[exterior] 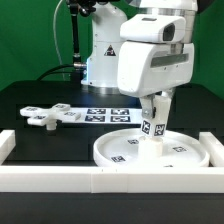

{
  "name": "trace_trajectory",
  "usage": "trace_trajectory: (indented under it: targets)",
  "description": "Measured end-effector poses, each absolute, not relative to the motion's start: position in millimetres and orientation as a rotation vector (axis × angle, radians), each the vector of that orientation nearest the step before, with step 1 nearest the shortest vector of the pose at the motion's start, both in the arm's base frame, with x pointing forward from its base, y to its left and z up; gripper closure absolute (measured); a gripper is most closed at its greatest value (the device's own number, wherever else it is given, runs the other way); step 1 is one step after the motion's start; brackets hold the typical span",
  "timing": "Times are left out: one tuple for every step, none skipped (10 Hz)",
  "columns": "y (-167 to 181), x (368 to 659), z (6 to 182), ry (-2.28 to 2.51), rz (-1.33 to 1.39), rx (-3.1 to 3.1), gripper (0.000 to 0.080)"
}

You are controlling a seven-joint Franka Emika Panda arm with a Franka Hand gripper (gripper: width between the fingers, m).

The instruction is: Assemble round table

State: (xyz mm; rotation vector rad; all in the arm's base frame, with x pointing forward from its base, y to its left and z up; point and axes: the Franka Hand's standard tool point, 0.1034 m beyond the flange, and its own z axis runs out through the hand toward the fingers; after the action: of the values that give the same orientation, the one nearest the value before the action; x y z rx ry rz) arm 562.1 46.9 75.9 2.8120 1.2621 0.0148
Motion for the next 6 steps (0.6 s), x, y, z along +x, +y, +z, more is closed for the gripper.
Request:
trace_trajectory:
  targets:
    - [45.9,561.8,75.8,1.109,0.027,2.889,0.0388]
    - [44.2,561.2,75.7,0.936,0.048,2.971,0.0388]
    - [43.4,560.8,75.4,0.753,0.058,3.039,0.0388]
    - [42.5,560.6,74.8,0.560,0.074,3.095,0.0388]
    - [41.2,560.6,74.6,0.337,0.077,3.144,0.0388]
    - [41.4,561.7,74.7,0.162,0.093,3.162,0.0388]
